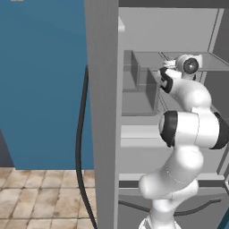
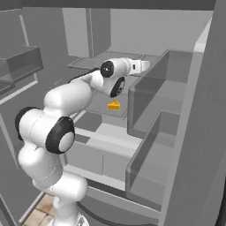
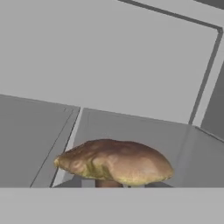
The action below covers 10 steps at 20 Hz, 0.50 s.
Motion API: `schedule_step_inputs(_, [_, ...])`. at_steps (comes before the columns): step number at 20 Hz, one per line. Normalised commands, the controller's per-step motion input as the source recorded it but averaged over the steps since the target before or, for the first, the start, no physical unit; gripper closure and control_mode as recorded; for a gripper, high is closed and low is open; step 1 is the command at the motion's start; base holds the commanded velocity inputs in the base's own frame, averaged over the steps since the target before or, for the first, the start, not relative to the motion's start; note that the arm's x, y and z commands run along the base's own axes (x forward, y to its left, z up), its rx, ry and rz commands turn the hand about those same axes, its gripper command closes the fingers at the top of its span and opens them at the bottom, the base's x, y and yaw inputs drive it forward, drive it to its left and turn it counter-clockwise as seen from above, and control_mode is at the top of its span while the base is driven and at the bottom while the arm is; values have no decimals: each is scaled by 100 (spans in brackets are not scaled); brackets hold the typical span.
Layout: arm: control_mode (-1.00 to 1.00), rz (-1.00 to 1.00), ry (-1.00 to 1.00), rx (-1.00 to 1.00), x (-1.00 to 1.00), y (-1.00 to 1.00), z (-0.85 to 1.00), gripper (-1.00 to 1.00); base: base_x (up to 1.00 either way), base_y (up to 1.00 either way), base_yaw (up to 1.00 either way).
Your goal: Take the cheese, chicken drumstick, and mushroom from the fridge and place them on the plate on the dining counter to create an appetizer plate.
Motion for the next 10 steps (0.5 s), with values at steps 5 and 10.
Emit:
schedule_step_inputs(5, [-100, 0, 53, 8, -100, -1, 64, 100, 0, 0, 0])
schedule_step_inputs(10, [-100, 0, 53, 14, -100, 15, 14, 100, 0, 0, 0])
